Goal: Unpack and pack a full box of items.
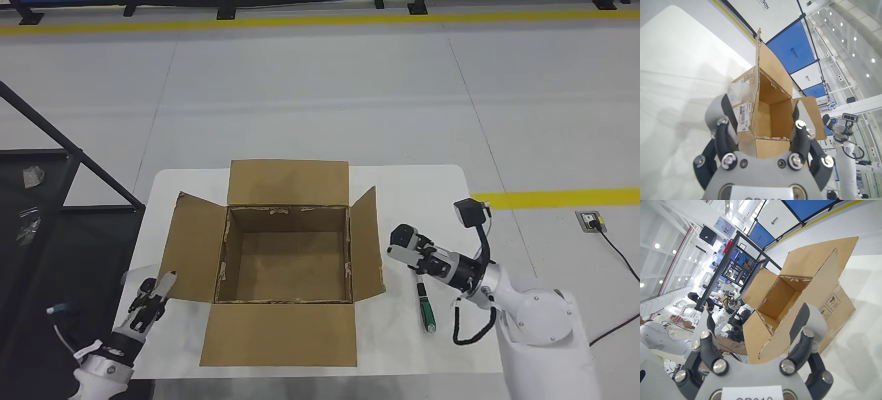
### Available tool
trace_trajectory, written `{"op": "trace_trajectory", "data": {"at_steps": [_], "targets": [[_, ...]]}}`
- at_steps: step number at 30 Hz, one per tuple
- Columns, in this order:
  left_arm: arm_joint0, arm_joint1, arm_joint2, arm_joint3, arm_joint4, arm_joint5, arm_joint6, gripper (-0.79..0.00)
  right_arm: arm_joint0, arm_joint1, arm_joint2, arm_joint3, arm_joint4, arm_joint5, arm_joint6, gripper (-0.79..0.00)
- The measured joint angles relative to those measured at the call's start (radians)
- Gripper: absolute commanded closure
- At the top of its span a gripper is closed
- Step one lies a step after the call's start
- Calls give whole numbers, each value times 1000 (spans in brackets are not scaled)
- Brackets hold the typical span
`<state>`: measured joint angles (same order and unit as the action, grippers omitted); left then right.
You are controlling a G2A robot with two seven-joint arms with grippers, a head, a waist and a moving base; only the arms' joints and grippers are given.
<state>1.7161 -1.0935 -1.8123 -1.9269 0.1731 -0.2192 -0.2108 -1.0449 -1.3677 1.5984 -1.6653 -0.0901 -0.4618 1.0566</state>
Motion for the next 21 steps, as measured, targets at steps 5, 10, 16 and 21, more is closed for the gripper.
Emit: {"op": "trace_trajectory", "data": {"at_steps": [5,10,16,21], "targets": [[2,-4,5,-5,8,17,14,-175,4,10,-11,7,6,-1,-6,-785],[7,-7,3,-10,5,34,16,0,5,21,-21,12,14,-3,-15,-785],[0,-11,9,-8,8,56,20,0,-1,33,-29,11,22,-10,-25,-785],[-16,-15,23,-4,15,79,36,0,-16,43,-31,-3,24,-13,-37,-785]]}}
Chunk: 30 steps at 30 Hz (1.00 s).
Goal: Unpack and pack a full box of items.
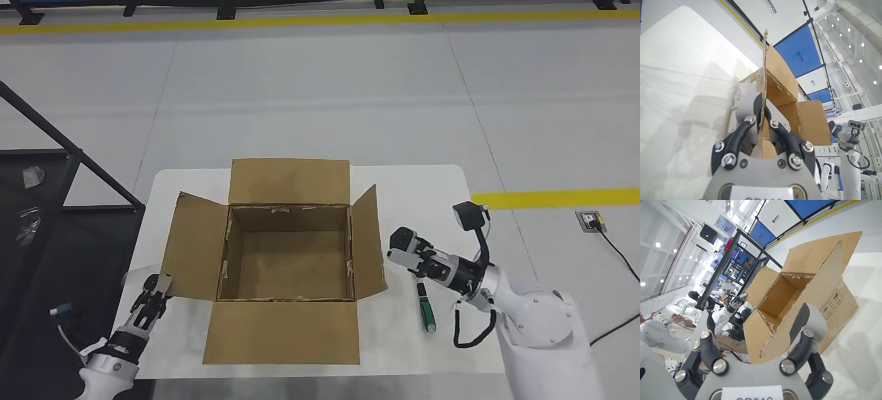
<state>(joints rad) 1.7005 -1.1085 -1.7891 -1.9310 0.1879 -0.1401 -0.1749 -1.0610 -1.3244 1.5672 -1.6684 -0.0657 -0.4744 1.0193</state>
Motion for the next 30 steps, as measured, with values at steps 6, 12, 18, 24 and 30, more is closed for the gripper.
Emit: {"op": "trace_trajectory", "data": {"at_steps": [6,12,18,24,30], "targets": [[-28,-5,22,12,19,16,19,0,-18,12,-2,-16,4,1,-14,-785],[-50,-7,30,27,21,15,16,0,-43,25,10,-49,1,8,-36,-785],[-46,-8,9,43,-24,-22,-30,-785,-126,43,78,-156,-83,69,-74,-785],[-18,-7,-53,47,-126,-83,-71,-785,-242,64,146,-298,-270,179,-38,-785],[9,-7,-120,48,-276,-149,-145,-785,-276,82,141,-367,-382,321,112,-785]]}}
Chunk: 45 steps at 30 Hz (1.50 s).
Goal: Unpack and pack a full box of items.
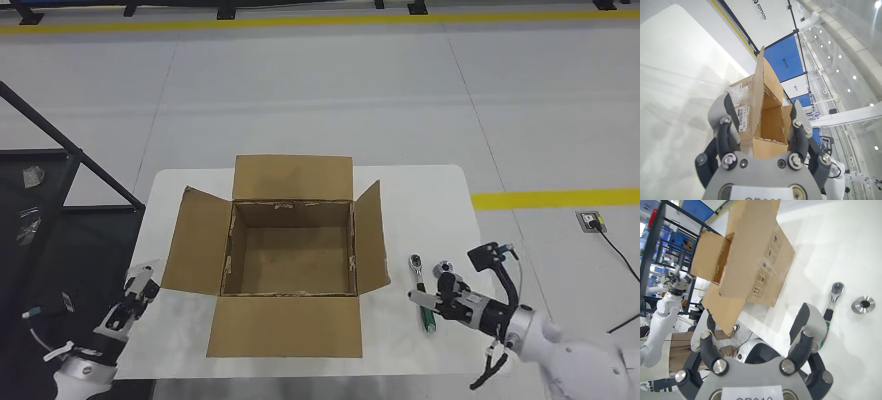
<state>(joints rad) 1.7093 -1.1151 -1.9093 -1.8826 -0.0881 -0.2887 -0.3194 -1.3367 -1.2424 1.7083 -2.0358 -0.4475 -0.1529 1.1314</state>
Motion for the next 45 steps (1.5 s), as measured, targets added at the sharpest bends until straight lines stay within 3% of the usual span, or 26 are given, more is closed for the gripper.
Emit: {"op": "trace_trajectory", "data": {"at_steps": [3,8,11,18,26,32,38,45], "targets": [[3,1,-10,4,-45,-22,-49,-785,1,0,2,-2,2,5,-6,-785],[3,1,-9,4,-39,-21,-39,-785,1,0,1,-2,2,2,-6,-785],[3,1,-9,4,-39,-21,-39,-785,21,7,-48,2,-79,3,28,-785],[-8,-1,-7,15,-56,-18,-39,-785,230,20,-249,150,-390,137,302,-785],[-25,-2,-6,38,-64,-16,-52,-785,406,10,-370,409,-411,184,305,-785],[-29,-3,-10,48,-71,-21,-57,-785,463,5,-426,504,-434,234,289,-465],[-27,-4,-14,50,-74,-26,-62,-785,464,6,-443,531,-474,289,262,-366],[-19,-6,-17,48,-77,-35,-64,-785,495,1,-505,561,-572,376,264,-345]]}}
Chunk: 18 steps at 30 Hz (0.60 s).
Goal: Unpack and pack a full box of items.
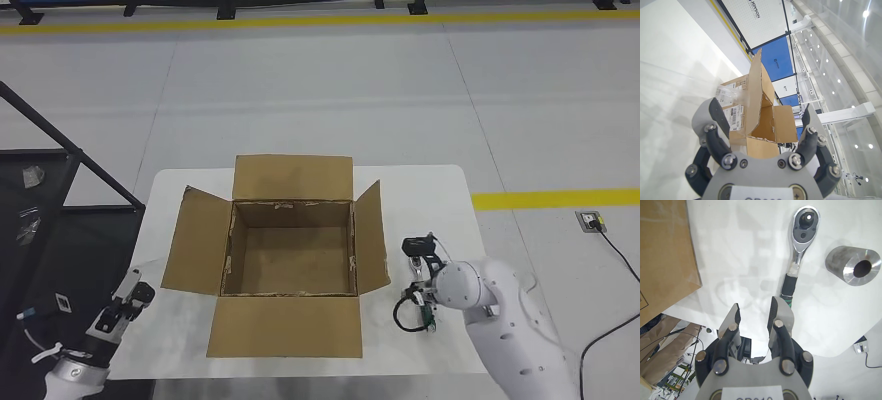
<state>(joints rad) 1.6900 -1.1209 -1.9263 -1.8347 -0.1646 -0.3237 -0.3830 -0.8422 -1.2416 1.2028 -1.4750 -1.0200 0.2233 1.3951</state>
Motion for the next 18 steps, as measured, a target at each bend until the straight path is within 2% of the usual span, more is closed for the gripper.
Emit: {"op": "trace_trajectory", "data": {"at_steps": [4,18], "targets": [[8,-1,-4,-1,-4,-7,0,-785,20,-3,-13,21,-33,43,-19,-332],[26,-6,-19,-10,-5,-16,6,-785,107,-19,-46,225,-3,25,-73,-302]]}}
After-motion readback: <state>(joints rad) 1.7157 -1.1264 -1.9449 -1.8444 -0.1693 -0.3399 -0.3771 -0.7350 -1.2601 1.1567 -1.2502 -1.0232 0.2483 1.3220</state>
